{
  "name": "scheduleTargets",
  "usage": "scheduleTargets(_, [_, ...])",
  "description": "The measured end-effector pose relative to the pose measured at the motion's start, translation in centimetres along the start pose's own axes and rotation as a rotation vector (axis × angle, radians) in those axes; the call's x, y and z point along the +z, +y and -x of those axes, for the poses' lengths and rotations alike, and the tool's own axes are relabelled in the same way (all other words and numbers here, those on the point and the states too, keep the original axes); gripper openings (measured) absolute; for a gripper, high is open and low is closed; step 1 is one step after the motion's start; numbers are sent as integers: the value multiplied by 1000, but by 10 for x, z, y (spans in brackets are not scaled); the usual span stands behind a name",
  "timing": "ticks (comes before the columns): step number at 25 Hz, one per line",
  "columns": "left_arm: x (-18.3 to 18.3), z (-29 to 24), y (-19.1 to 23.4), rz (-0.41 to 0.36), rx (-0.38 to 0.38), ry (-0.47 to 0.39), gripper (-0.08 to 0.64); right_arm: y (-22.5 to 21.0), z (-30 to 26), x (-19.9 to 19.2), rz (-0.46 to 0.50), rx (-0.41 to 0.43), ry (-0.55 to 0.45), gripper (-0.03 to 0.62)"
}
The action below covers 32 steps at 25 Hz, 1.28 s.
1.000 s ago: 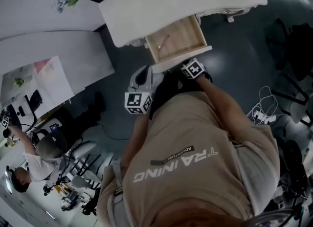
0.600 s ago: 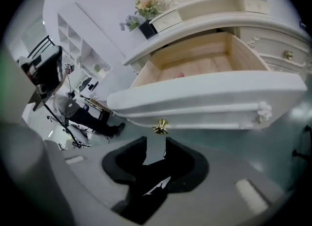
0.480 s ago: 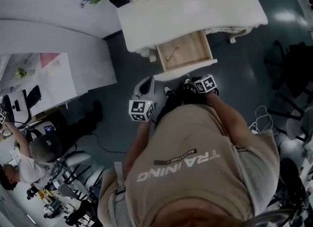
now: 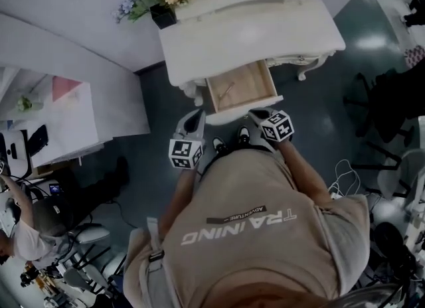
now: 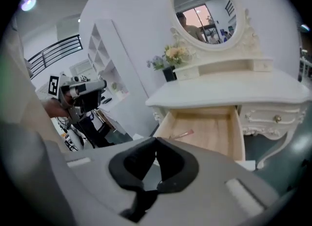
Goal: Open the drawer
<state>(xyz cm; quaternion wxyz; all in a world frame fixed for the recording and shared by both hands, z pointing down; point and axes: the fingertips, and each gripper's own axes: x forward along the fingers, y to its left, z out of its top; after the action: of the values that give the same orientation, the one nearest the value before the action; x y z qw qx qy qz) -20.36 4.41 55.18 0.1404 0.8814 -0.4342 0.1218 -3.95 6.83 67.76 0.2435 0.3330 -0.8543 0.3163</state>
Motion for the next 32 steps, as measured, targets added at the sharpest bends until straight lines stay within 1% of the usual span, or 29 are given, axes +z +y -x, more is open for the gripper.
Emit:
scheduleTargets(2, [13, 0, -6, -49, -27, -12, 8, 6, 10, 23, 15, 0, -59, 5])
scheduleTargets(4, [28, 0, -10, -66, -50, -37, 8, 13, 21, 45, 33, -4, -113, 4])
scheduleTargets(6, [43, 1, -13, -79, -60, -63, 8, 21, 34, 69, 78, -14, -165, 5])
scheduleTargets(13, [102, 10, -4, -123, -58, -177, 8, 57, 88, 165, 267, -38, -386, 3])
scheduleTargets(18, [142, 17, 3, -162, -47, -260, 8, 78, 121, 212, 365, -69, -501, 3])
scheduleTargets(22, [165, 19, 8, -195, -36, -285, 8, 89, 142, 241, 425, -91, -563, 3])
scheduleTargets(26, [184, 22, 13, -202, -35, -298, 8, 97, 151, 263, 458, -96, -598, 3])
scheduleTargets(28, [192, 22, 13, -180, -44, -313, 8, 99, 152, 270, 468, -93, -607, 3])
scheduleTargets(30, [198, 21, 13, -131, -64, -333, 8, 99, 151, 274, 463, -84, -603, 3])
scheduleTargets(32, [202, 20, 13, -118, -66, -339, 8, 99, 149, 278, 459, -75, -592, 3])
